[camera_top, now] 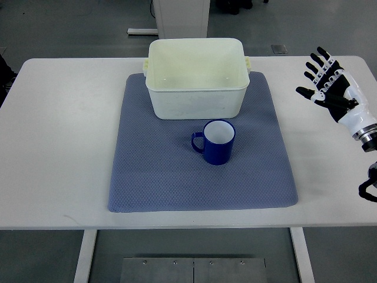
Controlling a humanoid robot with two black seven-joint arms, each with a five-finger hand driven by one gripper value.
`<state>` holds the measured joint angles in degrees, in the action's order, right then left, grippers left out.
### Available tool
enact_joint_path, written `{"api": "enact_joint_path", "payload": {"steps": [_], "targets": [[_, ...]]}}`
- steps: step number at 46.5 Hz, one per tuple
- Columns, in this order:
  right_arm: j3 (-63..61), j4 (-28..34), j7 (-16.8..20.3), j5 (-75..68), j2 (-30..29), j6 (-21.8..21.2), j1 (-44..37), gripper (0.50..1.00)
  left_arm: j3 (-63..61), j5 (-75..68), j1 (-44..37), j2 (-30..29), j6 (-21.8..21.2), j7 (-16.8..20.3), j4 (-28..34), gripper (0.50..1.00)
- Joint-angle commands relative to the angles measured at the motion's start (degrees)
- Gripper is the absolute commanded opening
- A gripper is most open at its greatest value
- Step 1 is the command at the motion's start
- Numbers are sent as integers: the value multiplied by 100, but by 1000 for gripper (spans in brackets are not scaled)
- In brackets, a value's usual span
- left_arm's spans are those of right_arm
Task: Place cup in box with right hand
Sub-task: 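Move the right hand toward the blue mug, fingers open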
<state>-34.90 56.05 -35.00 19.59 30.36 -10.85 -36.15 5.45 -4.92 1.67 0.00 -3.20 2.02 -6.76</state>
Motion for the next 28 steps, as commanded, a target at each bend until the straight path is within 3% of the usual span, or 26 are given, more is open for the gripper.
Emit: {"api": "enact_joint_path", "payload": {"steps": [1,9,28], "targets": [[10,55,0,10,154,-400,12,1000,0,0,0,0,-5,0,0,1000],[229,248,0,19,435,-735,12,1000,0,0,0,0,-5,0,0,1000],[756,301,0,449,611,-1007,56,1000,0,0,0,0,4,0,0,1000]]}}
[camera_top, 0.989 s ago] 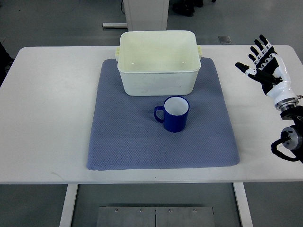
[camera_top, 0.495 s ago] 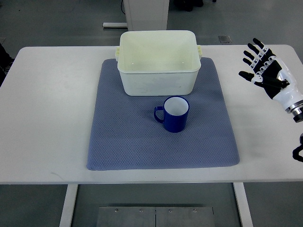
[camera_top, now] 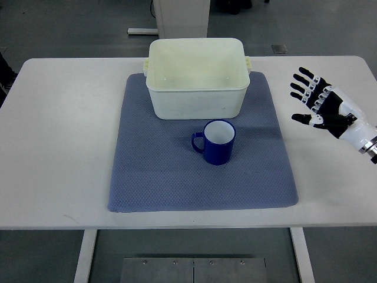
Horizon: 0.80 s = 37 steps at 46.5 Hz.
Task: Place cup in box with right hand
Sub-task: 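Move the right hand toward the blue mug, fingers open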
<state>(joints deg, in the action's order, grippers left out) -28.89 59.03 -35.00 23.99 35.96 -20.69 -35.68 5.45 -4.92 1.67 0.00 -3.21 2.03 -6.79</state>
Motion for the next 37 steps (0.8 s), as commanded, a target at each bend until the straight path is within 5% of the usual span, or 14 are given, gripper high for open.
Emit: {"api": "enact_joint_path", "payload": {"steps": [1,37], "targets": [[217,3,0,9,69,-23,9,1000,0,0,0,0,-4,-1,2,1000],[622,399,0,483,-89,-164,35,1000,0,0,0,0,-4,-1,2,1000]]}}
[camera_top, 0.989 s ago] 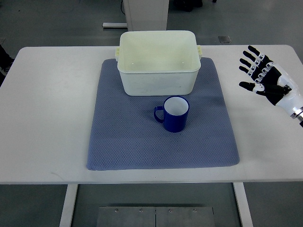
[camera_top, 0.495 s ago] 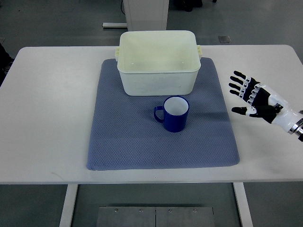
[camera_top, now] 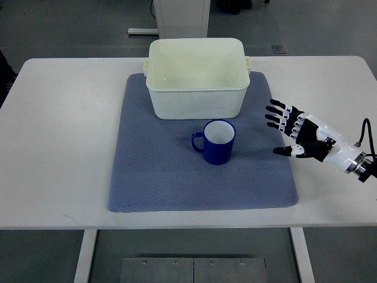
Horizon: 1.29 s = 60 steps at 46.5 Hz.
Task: Place cup in box with right hand
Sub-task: 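Move the right hand toward the blue mug, fingers open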
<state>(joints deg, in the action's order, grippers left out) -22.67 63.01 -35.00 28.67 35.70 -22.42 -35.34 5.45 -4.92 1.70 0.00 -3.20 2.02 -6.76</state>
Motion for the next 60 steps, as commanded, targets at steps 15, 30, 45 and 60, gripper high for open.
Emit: {"api": "enact_joint_path", "payload": {"steps": [15,30,45,60], "targets": [[0,-26,0,86,-476,264,35,1000,0,0,-3,0,4,0,0,1000],[70,-105,0,104,-951,818,88,1000,0,0,-3,0,4,0,0,1000],[105,-131,0,104,-1215,1205,79,1000,0,0,-3,0,-5,0,0,1000],[237,-149,0,130,-1496,1635,71,1000,0,0,-3,0,4,0,0,1000]]}}
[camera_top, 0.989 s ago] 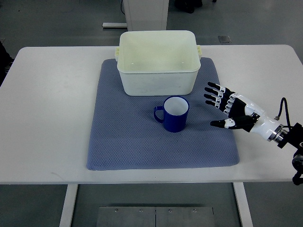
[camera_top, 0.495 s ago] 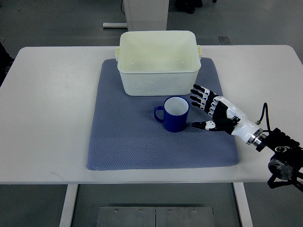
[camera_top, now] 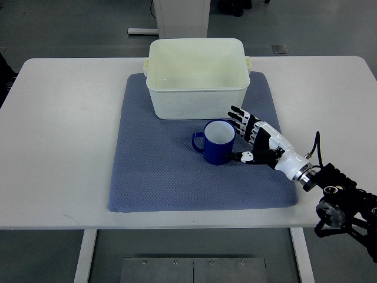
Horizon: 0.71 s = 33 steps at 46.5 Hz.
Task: Place cup in box with right hand
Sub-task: 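Move the right hand toward the blue mug, fingers open, then close the right hand fingers around the blue mug body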
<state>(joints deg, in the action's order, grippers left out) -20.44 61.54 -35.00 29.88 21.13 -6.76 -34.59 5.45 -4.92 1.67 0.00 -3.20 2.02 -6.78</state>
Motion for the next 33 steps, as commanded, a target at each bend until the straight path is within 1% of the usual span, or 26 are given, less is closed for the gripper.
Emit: {"api": "enact_joint_path", "payload": {"steps": [1,20,33], "targets": [[14,-2,0,9,-56,96,5,1000,0,0,0,0,4,0,2,1000],[40,-169,0,9,-416,491,-39,998,0,0,0,0,-5,0,2,1000],[49,-274,0,9,-592,527,-39,998,0,0,0,0,4,0,2,1000]]}}
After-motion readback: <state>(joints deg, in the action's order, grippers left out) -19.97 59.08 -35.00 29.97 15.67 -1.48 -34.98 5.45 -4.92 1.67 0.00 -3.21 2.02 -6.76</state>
